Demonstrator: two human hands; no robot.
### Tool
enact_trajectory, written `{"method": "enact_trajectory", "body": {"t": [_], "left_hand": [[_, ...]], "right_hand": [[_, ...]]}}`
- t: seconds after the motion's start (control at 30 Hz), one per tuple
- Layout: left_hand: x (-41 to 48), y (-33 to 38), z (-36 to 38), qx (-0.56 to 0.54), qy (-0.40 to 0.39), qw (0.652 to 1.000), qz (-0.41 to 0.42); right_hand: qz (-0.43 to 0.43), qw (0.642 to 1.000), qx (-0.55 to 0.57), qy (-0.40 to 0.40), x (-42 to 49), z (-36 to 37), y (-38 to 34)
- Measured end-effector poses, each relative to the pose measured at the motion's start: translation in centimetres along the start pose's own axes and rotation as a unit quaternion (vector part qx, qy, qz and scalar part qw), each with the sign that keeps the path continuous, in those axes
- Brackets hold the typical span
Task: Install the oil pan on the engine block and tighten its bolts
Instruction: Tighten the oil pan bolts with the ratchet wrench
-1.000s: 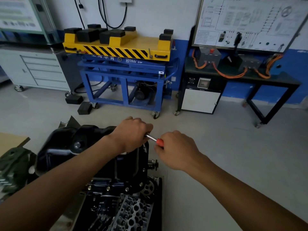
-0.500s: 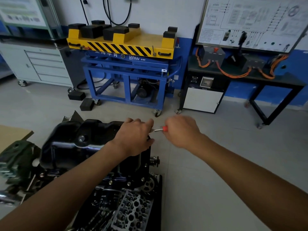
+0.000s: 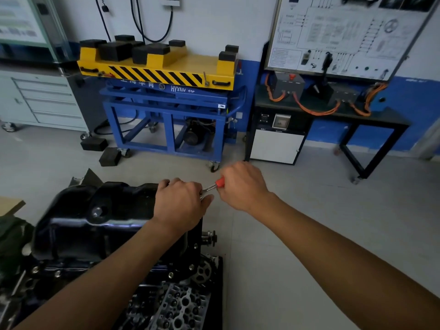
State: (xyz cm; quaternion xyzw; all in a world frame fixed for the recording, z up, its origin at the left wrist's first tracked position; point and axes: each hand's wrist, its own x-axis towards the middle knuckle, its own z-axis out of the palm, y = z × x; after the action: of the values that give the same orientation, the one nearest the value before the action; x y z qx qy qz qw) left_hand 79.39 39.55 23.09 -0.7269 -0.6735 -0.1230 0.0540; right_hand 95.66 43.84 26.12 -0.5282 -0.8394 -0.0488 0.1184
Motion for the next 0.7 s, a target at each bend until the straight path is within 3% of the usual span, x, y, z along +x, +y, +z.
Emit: {"method": "enact_trajectory", "body": {"t": [0.1, 0.37, 0.7], "left_hand": [[0.2, 0.8, 0.5, 0.016, 0.004, 1.0, -0.019], [0.2, 0.5, 0.4, 0.02, 0.022, 0.999, -0.016], [2.1, -1.1, -1.1, -0.029, -0.027, 0.994, 0.099]], "right_hand": [[0.031, 0.999, -0.009, -0.032, 0.0, -0.5, 0.2], [0.095, 0.995, -0.014, -0.007, -1.1, 0.4, -0.5], [0.072, 0.997, 0.005, -0.02, 1.0, -0.9, 0.1]]}}
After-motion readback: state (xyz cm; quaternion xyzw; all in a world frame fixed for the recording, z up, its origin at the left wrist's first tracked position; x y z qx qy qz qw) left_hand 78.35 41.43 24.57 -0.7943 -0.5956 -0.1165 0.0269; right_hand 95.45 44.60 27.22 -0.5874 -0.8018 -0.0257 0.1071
